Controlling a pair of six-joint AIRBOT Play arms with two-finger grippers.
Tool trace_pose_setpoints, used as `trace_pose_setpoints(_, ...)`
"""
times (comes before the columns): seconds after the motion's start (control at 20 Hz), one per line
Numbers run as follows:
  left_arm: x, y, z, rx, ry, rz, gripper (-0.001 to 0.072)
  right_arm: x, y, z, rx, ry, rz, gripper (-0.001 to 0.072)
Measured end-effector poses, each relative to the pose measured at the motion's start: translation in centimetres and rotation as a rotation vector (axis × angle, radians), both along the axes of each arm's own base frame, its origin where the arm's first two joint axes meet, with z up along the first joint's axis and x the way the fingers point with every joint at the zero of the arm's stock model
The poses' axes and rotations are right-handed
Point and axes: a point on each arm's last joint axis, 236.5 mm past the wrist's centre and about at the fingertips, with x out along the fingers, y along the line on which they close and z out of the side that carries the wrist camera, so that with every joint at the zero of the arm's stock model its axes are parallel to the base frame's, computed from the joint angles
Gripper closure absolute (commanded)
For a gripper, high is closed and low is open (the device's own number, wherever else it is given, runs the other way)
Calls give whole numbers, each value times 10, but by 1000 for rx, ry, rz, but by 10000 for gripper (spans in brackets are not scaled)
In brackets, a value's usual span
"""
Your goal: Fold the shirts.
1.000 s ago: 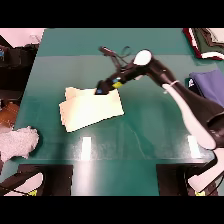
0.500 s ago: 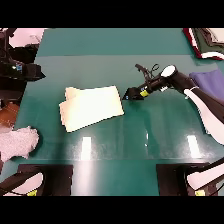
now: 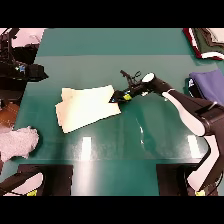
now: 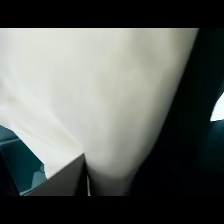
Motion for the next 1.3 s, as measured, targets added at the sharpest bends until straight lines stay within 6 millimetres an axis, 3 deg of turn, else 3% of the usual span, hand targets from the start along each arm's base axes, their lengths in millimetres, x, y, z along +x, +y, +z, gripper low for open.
trace_pose_setpoints(0.2, -1, -1, 0, -3, 3, -2, 682, 0, 24, 12, 32, -81, 64, 693)
trace_pose_setpoints(0.3, -3, -1, -1, -2, 12, -6, 682, 4, 19, 26, 45, -103, 60, 693)
trace_pose_setpoints(0.4, -5, -2, -3, -3, 24, -11, 682, 16, -3, 45, 52, -127, 14, 693)
trace_pose_setpoints(0.5, -8, -3, -4, -3, 36, -16, 683, 32, -43, 68, 55, -154, -70, 693)
trace_pose_setpoints(0.6, -10, -6, -4, -17, 42, -22, 683, 52, -99, 93, 52, -191, -190, 694)
trace_pose_setpoints(0.85, -9, -22, 4, -94, 31, -37, 682, 101, -272, 146, -46, -356, -542, 694)
trace_pose_setpoints(1.05, -8, -29, 10, -137, 22, -37, 683, 124, -392, 181, -150, -488, -762, 694)
trace_pose_setpoints(1.15, -7, -31, 11, -152, 24, -32, 683, 133, -435, 195, -187, -540, -834, 694)
trace_pose_setpoints(1.3, -7, -32, 12, -163, 25, -26, 683, 146, -473, 219, -216, -613, -884, 694)
